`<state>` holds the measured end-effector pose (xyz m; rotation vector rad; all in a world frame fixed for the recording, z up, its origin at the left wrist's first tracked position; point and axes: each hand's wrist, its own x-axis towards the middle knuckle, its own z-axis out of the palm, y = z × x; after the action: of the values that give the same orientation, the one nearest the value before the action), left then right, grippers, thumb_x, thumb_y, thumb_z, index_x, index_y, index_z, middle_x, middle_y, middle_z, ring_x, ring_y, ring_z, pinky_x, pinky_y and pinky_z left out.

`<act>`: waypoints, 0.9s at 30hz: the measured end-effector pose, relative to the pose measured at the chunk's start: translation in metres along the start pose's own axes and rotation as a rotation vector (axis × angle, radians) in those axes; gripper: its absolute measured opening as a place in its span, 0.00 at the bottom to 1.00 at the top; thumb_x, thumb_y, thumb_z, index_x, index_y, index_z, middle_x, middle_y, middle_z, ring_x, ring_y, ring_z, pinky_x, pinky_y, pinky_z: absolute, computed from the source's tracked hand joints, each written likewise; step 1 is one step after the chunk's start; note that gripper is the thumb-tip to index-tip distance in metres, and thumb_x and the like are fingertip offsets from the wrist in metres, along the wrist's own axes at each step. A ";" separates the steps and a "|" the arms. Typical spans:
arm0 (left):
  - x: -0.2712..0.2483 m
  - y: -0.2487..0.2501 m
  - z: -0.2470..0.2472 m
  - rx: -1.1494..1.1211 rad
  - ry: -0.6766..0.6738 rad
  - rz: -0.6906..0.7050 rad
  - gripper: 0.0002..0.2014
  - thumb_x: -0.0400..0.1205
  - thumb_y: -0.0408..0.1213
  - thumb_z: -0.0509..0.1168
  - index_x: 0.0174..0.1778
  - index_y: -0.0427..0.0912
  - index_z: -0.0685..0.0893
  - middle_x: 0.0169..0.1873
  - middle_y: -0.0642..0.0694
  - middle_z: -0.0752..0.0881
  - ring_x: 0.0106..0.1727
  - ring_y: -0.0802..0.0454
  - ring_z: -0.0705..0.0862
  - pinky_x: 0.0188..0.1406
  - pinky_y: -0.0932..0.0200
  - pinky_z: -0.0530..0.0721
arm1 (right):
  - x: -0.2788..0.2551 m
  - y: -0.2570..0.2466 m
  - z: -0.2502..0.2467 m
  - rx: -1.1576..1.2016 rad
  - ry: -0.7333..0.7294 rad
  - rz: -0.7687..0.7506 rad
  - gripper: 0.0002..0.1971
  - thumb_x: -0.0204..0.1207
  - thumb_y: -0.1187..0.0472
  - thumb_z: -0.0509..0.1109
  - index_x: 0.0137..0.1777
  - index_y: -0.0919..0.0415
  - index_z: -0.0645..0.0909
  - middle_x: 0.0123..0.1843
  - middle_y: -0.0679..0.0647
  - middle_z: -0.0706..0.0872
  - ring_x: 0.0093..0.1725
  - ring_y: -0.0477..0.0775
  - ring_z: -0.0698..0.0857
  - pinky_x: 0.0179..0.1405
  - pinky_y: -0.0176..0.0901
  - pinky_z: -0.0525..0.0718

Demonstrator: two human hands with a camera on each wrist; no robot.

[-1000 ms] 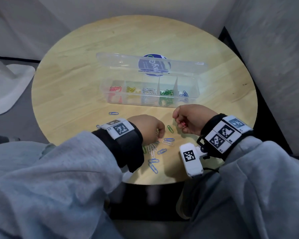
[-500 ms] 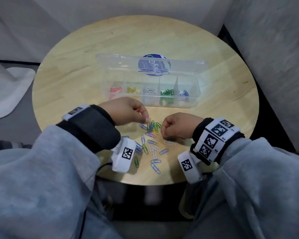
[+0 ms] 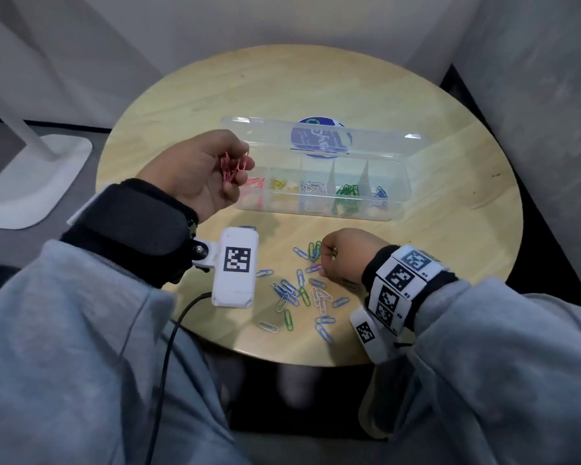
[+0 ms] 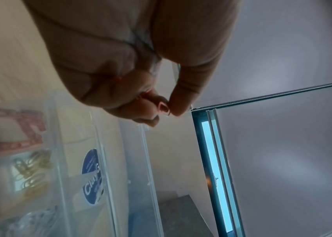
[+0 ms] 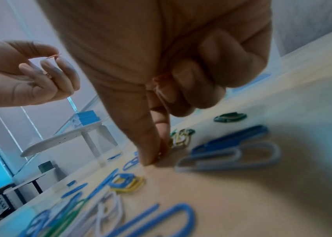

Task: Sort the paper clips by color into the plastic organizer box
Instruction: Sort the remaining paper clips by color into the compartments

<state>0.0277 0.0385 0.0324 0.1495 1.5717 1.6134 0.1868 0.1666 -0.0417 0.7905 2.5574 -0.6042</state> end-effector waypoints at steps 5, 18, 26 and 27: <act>-0.001 -0.005 0.004 0.032 0.027 -0.010 0.11 0.79 0.31 0.58 0.31 0.44 0.73 0.22 0.50 0.78 0.20 0.59 0.72 0.13 0.72 0.65 | 0.002 0.008 0.000 -0.032 -0.010 0.002 0.13 0.72 0.62 0.68 0.28 0.52 0.70 0.38 0.50 0.85 0.43 0.57 0.82 0.35 0.39 0.76; 0.004 -0.010 0.009 -0.087 -0.017 -0.034 0.13 0.79 0.23 0.49 0.46 0.34 0.80 0.35 0.41 0.78 0.33 0.52 0.82 0.25 0.71 0.85 | -0.001 0.015 -0.009 0.075 -0.136 0.045 0.13 0.69 0.65 0.70 0.26 0.54 0.73 0.28 0.50 0.79 0.33 0.53 0.76 0.32 0.38 0.75; 0.005 -0.010 0.000 -0.104 0.030 0.035 0.26 0.74 0.11 0.37 0.47 0.33 0.79 0.47 0.37 0.82 0.47 0.46 0.85 0.42 0.63 0.88 | -0.005 0.032 -0.036 1.015 -0.071 0.057 0.17 0.75 0.78 0.63 0.29 0.62 0.67 0.14 0.49 0.78 0.13 0.41 0.73 0.14 0.28 0.69; 0.005 -0.011 -0.002 -0.096 0.036 0.034 0.26 0.74 0.11 0.37 0.47 0.34 0.79 0.47 0.37 0.82 0.47 0.46 0.86 0.42 0.63 0.88 | -0.005 0.032 -0.035 1.074 -0.076 0.058 0.17 0.75 0.79 0.62 0.29 0.62 0.67 0.14 0.49 0.78 0.12 0.41 0.74 0.13 0.28 0.70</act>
<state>0.0282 0.0382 0.0200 0.0971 1.5230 1.7233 0.2011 0.2060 -0.0196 1.0891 1.9892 -1.9848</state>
